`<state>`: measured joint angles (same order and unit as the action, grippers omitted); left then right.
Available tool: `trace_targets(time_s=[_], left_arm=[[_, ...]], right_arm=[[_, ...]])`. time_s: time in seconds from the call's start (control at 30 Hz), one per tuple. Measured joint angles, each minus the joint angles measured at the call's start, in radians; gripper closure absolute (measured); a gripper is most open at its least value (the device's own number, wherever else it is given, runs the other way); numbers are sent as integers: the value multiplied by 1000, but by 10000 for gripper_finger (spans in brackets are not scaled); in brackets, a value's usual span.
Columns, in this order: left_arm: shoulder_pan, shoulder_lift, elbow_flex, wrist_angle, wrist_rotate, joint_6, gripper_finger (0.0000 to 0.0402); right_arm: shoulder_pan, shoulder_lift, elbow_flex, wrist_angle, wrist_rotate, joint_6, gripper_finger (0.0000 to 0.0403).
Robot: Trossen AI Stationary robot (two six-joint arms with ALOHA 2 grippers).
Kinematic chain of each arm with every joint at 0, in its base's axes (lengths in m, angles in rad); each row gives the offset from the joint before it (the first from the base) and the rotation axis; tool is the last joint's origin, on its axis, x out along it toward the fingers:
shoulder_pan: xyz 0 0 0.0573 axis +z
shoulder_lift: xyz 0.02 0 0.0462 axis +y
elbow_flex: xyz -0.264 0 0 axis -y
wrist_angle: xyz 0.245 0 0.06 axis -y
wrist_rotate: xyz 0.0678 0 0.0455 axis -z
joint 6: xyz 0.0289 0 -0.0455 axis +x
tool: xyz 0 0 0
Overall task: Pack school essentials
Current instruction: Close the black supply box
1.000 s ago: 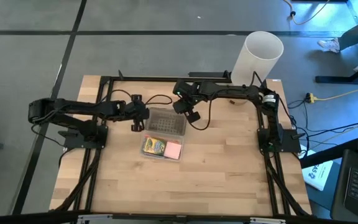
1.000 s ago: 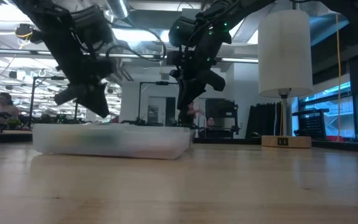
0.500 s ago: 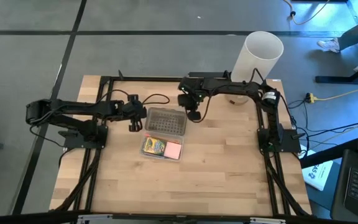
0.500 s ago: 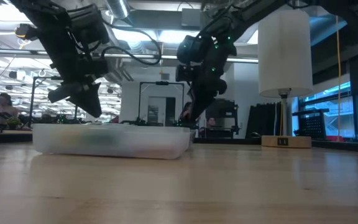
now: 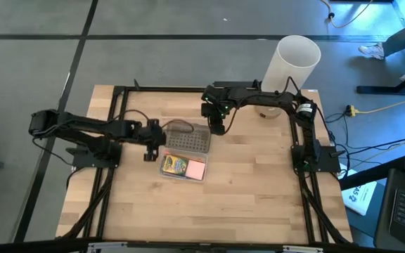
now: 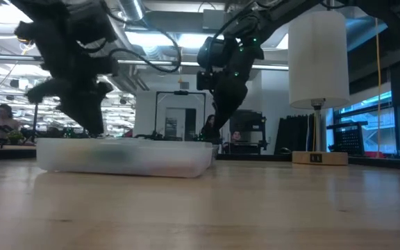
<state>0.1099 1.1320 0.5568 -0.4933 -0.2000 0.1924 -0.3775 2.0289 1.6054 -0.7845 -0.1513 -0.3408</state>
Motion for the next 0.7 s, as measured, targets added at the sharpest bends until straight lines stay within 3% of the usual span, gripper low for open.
trace_targets(time_s=[0.13,0.3,0.7], left_arm=[[-109,0,0,13,69,-82,331],[-204,12,-1,45,72,-150,331],[-247,18,-23,64,26,-213,331]], right_arm=[[-9,0,-1,-1,-19,20,250],[-35,0,-27,1,-72,47,244],[-58,1,-133,86,-79,104,243]])
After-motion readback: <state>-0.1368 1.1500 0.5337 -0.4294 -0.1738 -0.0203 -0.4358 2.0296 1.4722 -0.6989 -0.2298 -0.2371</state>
